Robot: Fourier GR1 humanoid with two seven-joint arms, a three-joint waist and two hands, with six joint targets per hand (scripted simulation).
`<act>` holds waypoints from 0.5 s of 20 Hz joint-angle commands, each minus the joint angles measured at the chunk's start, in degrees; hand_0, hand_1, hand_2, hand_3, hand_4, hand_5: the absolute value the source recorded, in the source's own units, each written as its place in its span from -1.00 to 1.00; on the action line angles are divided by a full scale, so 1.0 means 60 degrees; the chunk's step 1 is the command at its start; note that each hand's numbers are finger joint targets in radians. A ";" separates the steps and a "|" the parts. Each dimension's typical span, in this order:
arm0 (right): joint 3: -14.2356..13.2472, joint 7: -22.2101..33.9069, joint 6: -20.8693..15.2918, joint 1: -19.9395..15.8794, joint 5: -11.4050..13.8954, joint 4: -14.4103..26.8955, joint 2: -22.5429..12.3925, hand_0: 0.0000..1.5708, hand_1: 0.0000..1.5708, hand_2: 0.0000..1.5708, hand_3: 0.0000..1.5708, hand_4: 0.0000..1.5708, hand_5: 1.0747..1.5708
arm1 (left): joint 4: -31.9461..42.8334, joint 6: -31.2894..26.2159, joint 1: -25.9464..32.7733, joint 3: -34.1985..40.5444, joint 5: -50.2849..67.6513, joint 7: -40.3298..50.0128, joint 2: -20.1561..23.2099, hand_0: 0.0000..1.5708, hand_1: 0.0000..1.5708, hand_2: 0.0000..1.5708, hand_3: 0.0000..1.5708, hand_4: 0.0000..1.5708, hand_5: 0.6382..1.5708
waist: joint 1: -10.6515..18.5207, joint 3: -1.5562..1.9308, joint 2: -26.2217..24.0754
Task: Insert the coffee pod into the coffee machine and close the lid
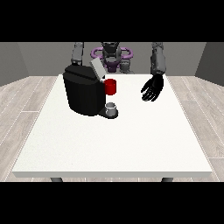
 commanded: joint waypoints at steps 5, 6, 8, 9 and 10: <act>-0.0042 0.0177 0.0458 -0.0241 -0.0268 -0.0102 -0.0143 -1.00 -1.00 -1.00 -1.00 -1.00 1.00 | 0.1300 0.0103 -0.0380 -0.0512 -0.1313 -0.0114 0.0369 0.11 0.11 0.30 0.12 -0.57 1.00 | -0.0405 -0.0001 0.0124; 0.0083 -0.0444 0.0398 0.0630 -0.0225 0.0167 -0.0011 -1.00 -1.00 -1.00 -1.00 -1.00 1.00 | 0.1152 0.0343 0.0173 -0.0883 -0.1628 0.0192 -0.0019 0.16 0.16 0.32 0.13 -0.57 1.00 | -0.0395 0.0003 -0.0327; -0.0366 0.0118 0.0473 -0.0099 -0.0368 0.0596 -0.0271 -1.00 -1.00 -1.00 -1.00 -1.00 1.00 | 0.1093 -0.0390 -0.0293 -0.1182 -0.1927 0.0720 -0.0033 -0.04 -0.04 0.18 -0.02 -0.56 1.00 | -0.0160 0.0006 -0.0547; 0.0028 0.0222 0.0021 -0.0221 -0.0217 0.0178 0.0087 -1.00 -1.00 -1.00 -1.00 -1.00 1.00 | 0.1739 -0.0226 -0.0604 -0.0722 -0.1750 0.0107 0.0275 -0.05 -0.05 0.20 0.03 -0.53 1.00 | -0.0244 -0.0001 -0.0040; -0.0287 0.0097 0.0397 -0.0073 -0.0384 0.0548 -0.0121 -1.00 -1.00 -1.00 -1.00 -1.00 1.00 | 0.1589 -0.0481 -0.0585 -0.0908 -0.1883 0.0327 -0.0055 0.00 0.00 0.22 0.08 -0.50 1.00 | -0.0117 0.0002 -0.0512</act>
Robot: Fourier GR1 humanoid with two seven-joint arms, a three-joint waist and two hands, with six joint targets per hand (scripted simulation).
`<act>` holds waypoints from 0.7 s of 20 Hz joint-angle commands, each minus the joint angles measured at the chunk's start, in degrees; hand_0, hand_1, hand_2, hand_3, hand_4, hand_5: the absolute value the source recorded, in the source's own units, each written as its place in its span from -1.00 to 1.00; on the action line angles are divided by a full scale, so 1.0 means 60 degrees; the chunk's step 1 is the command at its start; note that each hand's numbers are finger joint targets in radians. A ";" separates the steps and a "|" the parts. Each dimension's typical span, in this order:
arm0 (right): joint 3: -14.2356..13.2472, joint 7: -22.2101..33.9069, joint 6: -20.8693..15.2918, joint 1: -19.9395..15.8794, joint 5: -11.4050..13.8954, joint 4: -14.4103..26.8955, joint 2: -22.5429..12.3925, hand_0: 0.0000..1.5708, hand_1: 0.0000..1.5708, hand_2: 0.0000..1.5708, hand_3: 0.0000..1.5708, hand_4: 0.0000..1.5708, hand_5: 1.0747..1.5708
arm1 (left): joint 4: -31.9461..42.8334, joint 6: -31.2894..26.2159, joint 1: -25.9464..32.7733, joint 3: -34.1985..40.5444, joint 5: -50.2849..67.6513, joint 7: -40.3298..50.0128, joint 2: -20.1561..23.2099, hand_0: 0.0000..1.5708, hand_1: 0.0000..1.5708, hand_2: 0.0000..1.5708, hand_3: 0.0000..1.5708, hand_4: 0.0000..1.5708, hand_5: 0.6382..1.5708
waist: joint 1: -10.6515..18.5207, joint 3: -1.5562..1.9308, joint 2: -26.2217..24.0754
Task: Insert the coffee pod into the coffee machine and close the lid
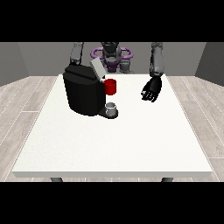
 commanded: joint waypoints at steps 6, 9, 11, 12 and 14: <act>-0.0113 0.0349 -0.0447 -0.0303 0.0639 0.0329 -0.0239 -1.00 -1.00 -1.00 -1.00 -1.00 1.00 | 0.1045 0.0251 -0.0496 0.0036 -0.0676 -0.0578 -0.0207 0.32 0.32 0.43 0.28 -0.50 1.00 | 0.0167 -0.0012 0.0011; -0.0022 -0.0060 -0.0548 0.0458 0.0688 0.0597 -0.0088 -1.00 -1.00 -1.00 -1.00 -1.00 1.00 | 0.0949 0.0185 -0.0307 0.0076 -0.0667 -0.0977 -0.0235 0.51 0.51 0.64 0.55 -0.36 1.00 | 0.0301 -0.0010 -0.0589; -0.0258 0.0467 -0.0706 -0.0214 0.0685 0.0731 -0.0126 -1.00 -1.00 -1.00 -1.00 -1.00 1.00 | 0.0772 -0.0409 -0.0983 0.0454 -0.0079 -0.0971 -0.0453 0.74 0.74 0.74 0.65 -0.39 1.00 | 0.0336 -0.0011 -0.0547; -0.0438 -0.0041 -0.0621 0.0171 0.0506 0.1085 -0.0197 -1.00 -1.00 -1.00 -1.00 -1.00 1.00 | 0.0472 -0.0803 -0.0823 0.0414 0.0130 -0.1129 -0.0582 0.81 0.81 0.78 0.70 -0.37 1.00 | 0.0585 -0.0006 -0.0986; -0.0184 0.0216 -0.0673 0.0118 0.0721 0.1015 -0.0070 -1.00 -1.00 -1.00 -1.00 -1.00 1.00 | 0.0670 -0.1130 -0.1309 0.0744 0.0383 -0.1186 -0.0473 0.85 0.85 0.83 0.73 -0.34 1.00 | 0.0350 -0.0008 -0.0784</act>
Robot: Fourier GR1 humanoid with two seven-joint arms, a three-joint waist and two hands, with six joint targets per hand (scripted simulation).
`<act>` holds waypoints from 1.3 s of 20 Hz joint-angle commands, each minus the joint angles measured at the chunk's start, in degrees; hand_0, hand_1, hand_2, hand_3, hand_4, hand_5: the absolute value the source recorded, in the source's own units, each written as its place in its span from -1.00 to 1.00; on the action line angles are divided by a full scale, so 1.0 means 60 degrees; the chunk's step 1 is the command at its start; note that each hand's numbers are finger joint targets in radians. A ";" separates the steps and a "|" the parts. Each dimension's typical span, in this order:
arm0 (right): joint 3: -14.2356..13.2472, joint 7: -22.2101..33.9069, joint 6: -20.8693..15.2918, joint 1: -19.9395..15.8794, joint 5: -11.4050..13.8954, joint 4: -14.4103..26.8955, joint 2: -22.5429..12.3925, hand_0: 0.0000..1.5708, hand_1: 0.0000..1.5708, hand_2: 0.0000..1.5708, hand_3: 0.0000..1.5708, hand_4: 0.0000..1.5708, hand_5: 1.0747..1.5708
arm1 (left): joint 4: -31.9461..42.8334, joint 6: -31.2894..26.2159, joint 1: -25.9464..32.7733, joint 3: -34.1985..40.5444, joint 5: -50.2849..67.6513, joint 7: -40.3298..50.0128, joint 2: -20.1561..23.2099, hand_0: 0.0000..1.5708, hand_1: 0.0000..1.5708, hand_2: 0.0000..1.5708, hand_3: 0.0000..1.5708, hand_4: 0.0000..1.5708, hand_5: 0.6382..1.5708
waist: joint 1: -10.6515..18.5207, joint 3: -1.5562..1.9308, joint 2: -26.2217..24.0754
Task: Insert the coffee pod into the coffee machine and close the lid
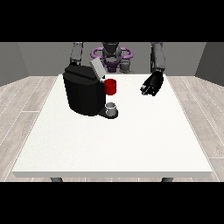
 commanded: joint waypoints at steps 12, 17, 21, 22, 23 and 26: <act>-0.0198 -0.0092 0.0402 0.0250 -0.0218 0.0506 -0.0133 -1.00 -1.00 -1.00 -1.00 -1.00 1.00 | -0.0553 -0.2473 -0.1374 0.0336 0.0382 0.1018 -0.0480 0.81 0.81 0.79 0.71 -0.29 1.00 | -0.0127 0.0002 -0.1283; -0.0189 -0.0194 0.0214 -0.0221 -0.0269 0.0396 -0.0017 -1.00 -1.00 -1.00 -1.00 -1.00 1.00 | -0.0705 -0.2674 -0.2170 0.0527 0.0307 0.1395 -0.0381 0.79 0.79 0.78 0.71 -0.24 1.00 | -0.0255 0.0002 -0.0967; -0.0336 -0.0509 0.0199 -0.0214 -0.0235 0.0737 -0.0189 -1.00 -1.00 -1.00 -1.00 -1.00 1.00 | -0.0871 -0.3240 -0.3079 0.0917 0.0773 0.2312 -0.0930 0.76 0.76 0.78 0.75 -0.33 1.00 | -0.0431 0.0004 -0.1067; -0.0777 -0.0198 0.0719 -0.0541 -0.0687 0.0461 -0.0705 -1.00 -1.00 -1.00 -1.00 -1.00 1.00 | -0.0886 -0.2843 -0.2666 0.0818 0.0597 0.2013 -0.0908 0.25 0.25 0.53 0.75 -0.35 1.00 | -0.0421 0.0002 -0.0952; -0.0663 -0.0250 0.0211 -0.0604 -0.0630 0.0620 -0.0110 -1.00 -1.00 -1.00 -1.00 -1.00 1.00 | -0.0955 -0.3077 -0.2980 0.0846 0.0716 0.2558 -0.1298 0.22 0.22 0.48 0.73 -0.34 1.00 | -0.0286 0.0004 -0.1092; -0.0493 0.0002 0.0345 -0.0535 -0.0404 0.0417 -0.0349 -1.00 -1.00 -1.00 -1.00 -1.00 1.00 | -0.0744 -0.3549 -0.3636 0.1392 0.1068 0.2613 -0.0757 0.53 0.53 0.58 0.60 -0.37 1.00 | -0.0622 0.0002 -0.0935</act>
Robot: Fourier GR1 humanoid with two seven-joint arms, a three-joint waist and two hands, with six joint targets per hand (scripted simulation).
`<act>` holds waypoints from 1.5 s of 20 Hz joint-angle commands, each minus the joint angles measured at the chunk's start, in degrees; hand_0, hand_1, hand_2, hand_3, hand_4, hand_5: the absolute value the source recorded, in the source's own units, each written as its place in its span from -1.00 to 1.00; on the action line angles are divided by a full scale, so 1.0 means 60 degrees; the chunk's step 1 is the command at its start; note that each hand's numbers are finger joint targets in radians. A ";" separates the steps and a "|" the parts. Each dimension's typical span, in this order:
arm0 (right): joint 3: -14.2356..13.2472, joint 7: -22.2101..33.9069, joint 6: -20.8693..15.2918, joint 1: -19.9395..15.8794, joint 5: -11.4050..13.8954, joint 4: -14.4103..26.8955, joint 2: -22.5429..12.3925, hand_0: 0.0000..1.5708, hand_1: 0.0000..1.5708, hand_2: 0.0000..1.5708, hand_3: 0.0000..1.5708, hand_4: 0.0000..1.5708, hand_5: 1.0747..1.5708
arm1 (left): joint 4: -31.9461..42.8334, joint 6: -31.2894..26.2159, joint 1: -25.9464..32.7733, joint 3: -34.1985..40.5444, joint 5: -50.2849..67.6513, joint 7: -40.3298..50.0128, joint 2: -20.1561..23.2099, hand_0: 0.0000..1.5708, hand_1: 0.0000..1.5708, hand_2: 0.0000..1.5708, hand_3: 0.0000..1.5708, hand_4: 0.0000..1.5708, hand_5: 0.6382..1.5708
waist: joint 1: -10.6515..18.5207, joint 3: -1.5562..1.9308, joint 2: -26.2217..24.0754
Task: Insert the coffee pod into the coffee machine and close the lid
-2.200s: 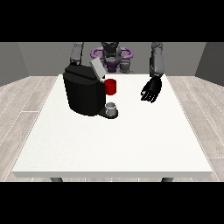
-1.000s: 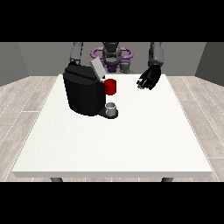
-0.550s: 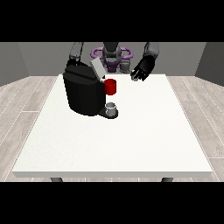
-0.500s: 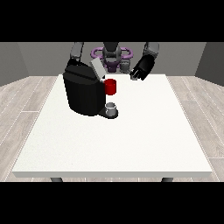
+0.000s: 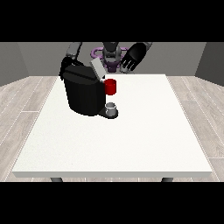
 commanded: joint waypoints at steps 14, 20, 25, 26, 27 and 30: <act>-0.0397 -0.0137 0.0104 -0.1386 -0.0211 -0.0473 -0.0371 -1.00 -1.00 -1.00 -1.00 -0.81 1.00 | 0.0493 0.0106 -0.2266 0.0750 -0.0062 0.0412 0.0883 0.64 0.64 0.68 0.61 -0.39 1.00 | -0.1043 0.0001 0.1998; -0.0384 0.0225 0.0151 -0.1233 -0.0178 -0.0520 -0.0450 -1.00 -1.00 -1.00 -1.00 -1.00 1.00 | 0.0707 -0.0013 -0.1951 0.0524 -0.0290 0.0164 0.0956 0.51 0.51 0.60 0.55 -0.41 1.00 | -0.0970 0.0000 0.1808; -0.0468 0.0272 0.0016 -0.1867 -0.0160 -0.0447 -0.0433 -1.00 -1.00 -1.00 -1.00 -0.83 1.00 | 0.0902 -0.0174 -0.2557 0.0701 -0.0184 0.0180 0.1012 0.60 0.60 0.65 0.57 -0.45 1.00 | -0.0992 0.0001 0.2334; -0.0050 -0.0593 -0.0236 -0.0943 0.0147 -0.0524 -0.0021 -1.00 -1.00 -1.00 -1.00 -0.96 1.00 | 0.0917 0.0132 -0.2313 0.0752 -0.0205 0.0329 0.0882 0.58 0.58 0.64 0.56 -0.45 1.00 | -0.1221 0.0002 0.2241; -0.0546 -0.0022 -0.0094 -0.1230 -0.0174 -0.0190 -0.0344 -1.00 -1.00 -1.00 -1.00 -1.00 1.00 | 0.0742 -0.0226 -0.2061 0.0499 -0.0193 0.0099 0.0627 0.59 0.59 0.64 0.55 -0.46 1.00 | -0.0734 0.0002 0.1793; -0.0365 0.0180 -0.0438 -0.1473 0.0162 -0.0146 -0.0202 -1.00 -1.00 -1.00 -1.00 -0.78 1.00 | 0.0876 -0.0164 -0.2302 0.0593 -0.0142 0.0440 0.0354 0.53 0.53 0.59 0.54 -0.44 1.00 | -0.0704 0.0000 0.1804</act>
